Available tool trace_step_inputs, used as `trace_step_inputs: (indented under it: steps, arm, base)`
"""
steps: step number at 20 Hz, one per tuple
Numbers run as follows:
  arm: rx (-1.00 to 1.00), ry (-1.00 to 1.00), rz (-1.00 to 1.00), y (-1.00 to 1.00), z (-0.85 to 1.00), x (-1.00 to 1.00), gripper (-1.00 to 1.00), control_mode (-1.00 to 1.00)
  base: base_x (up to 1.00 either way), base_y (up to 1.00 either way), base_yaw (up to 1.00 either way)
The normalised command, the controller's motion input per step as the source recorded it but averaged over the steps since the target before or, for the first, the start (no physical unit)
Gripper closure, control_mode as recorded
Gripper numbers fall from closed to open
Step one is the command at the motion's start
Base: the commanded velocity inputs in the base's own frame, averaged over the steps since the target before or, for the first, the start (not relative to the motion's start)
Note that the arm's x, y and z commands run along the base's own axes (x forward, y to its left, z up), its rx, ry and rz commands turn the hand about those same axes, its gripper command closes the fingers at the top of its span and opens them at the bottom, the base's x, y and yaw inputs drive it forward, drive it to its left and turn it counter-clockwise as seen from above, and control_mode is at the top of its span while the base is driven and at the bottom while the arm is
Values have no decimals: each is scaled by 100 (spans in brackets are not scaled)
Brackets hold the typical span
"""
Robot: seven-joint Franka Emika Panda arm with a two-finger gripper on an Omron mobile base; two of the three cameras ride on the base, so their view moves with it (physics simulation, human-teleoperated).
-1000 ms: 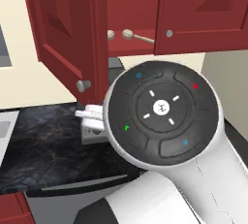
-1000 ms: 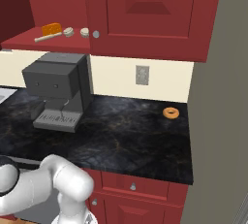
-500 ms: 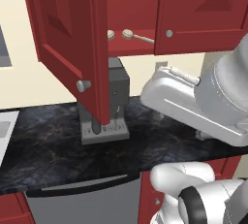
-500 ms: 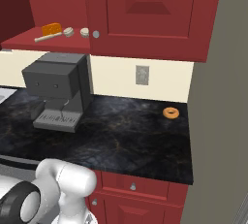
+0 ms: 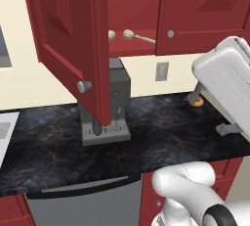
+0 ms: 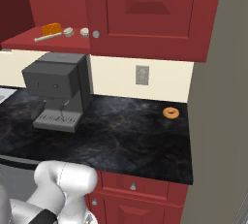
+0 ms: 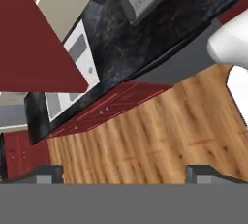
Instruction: Pick the dish brush and dish brush from the cabinet and place them on the counter.
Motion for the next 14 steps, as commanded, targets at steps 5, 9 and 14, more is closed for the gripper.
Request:
trace_step_inputs:
  steps: [5,9,14]
  arm:
    - [15,9,-6,-12,7,54,-100,-100]
    - [3,19,0,12,0,73,-100,-100]
    - [9,19,2,26,8,39,-100,-100]
  base:
    - [0,0,0]
    - [0,0,0]
    - [0,0,0]
